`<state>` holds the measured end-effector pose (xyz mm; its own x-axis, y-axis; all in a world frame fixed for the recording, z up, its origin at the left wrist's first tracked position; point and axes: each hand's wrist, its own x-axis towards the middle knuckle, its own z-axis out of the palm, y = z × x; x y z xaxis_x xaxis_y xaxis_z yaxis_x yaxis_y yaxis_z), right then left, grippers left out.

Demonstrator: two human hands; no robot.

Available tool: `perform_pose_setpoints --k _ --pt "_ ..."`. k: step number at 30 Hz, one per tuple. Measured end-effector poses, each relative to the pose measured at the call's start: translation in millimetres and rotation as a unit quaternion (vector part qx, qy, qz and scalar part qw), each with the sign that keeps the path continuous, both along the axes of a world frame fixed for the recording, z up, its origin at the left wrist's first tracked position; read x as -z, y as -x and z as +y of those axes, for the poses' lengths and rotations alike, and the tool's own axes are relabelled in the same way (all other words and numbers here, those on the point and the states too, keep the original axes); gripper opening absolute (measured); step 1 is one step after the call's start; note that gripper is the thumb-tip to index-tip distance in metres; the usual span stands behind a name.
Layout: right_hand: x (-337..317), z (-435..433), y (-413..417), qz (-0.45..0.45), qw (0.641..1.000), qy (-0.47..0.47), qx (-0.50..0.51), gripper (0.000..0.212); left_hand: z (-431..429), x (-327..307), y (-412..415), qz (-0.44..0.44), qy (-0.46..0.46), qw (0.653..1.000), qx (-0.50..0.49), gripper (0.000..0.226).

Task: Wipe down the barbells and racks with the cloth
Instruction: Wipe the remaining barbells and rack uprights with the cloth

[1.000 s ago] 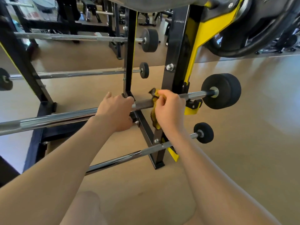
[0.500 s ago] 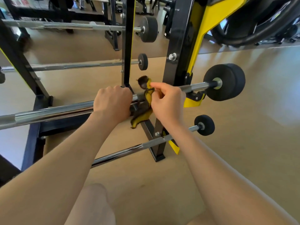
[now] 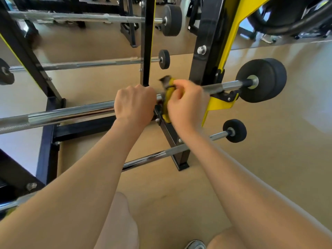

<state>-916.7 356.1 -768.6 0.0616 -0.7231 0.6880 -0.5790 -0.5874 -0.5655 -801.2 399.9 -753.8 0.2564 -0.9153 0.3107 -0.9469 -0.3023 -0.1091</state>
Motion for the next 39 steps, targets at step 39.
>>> perform_pose_setpoints --k 39 --pt "-9 -36 61 0.054 0.995 -0.031 0.073 0.024 4 27 8 -0.055 0.11 0.992 0.023 0.04"
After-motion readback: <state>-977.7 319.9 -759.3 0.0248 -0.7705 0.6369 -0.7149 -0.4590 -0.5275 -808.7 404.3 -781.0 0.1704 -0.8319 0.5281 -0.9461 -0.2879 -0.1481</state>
